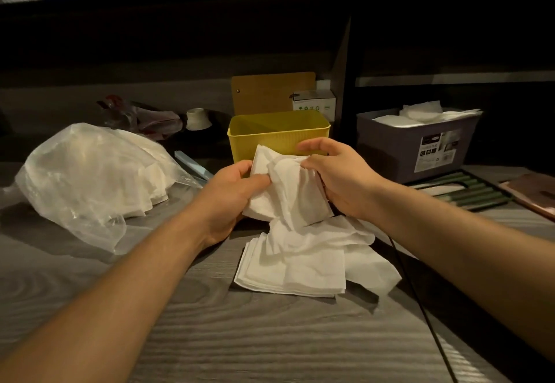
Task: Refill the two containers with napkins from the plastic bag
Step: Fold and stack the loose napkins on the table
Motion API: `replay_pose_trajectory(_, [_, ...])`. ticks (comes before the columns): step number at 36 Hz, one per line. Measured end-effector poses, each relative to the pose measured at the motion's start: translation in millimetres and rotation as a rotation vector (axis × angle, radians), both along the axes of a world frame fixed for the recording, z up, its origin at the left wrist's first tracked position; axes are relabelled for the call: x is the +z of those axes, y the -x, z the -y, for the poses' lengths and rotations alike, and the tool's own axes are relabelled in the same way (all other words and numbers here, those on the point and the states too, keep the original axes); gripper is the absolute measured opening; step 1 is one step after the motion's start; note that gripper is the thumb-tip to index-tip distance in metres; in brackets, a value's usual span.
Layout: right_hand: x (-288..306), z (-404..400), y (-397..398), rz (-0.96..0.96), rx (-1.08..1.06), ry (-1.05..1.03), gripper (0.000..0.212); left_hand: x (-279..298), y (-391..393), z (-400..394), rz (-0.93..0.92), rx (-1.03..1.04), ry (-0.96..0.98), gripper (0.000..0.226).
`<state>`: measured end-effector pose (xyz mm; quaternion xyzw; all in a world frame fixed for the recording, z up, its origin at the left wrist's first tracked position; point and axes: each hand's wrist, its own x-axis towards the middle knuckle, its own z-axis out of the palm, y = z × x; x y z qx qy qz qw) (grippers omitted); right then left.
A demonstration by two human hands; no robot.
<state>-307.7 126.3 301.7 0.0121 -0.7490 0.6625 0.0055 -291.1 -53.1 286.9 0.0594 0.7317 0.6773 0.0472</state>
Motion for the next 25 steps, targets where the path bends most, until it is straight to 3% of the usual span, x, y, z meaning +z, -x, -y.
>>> replay_pose_trajectory(4, [1,-3,0,-0.009,0.041,0.007,0.025,-2,0,0,-0.017,-0.008,0.009,0.029])
replay_pose_trajectory(12, [15,-21,-3,-0.051,0.245,-0.338,0.029,-2,2,0,-0.009,0.002,-0.001,0.025])
replay_pose_trajectory(20, [30,-21,-6,-0.079,0.343,0.17,0.012,-1,2,1,-0.001,0.012,-0.021,0.024])
replay_pose_trajectory(25, [27,-12,-11,-0.064,0.417,0.159,0.007,0,1,-1,-0.003,-0.001,-0.075,0.016])
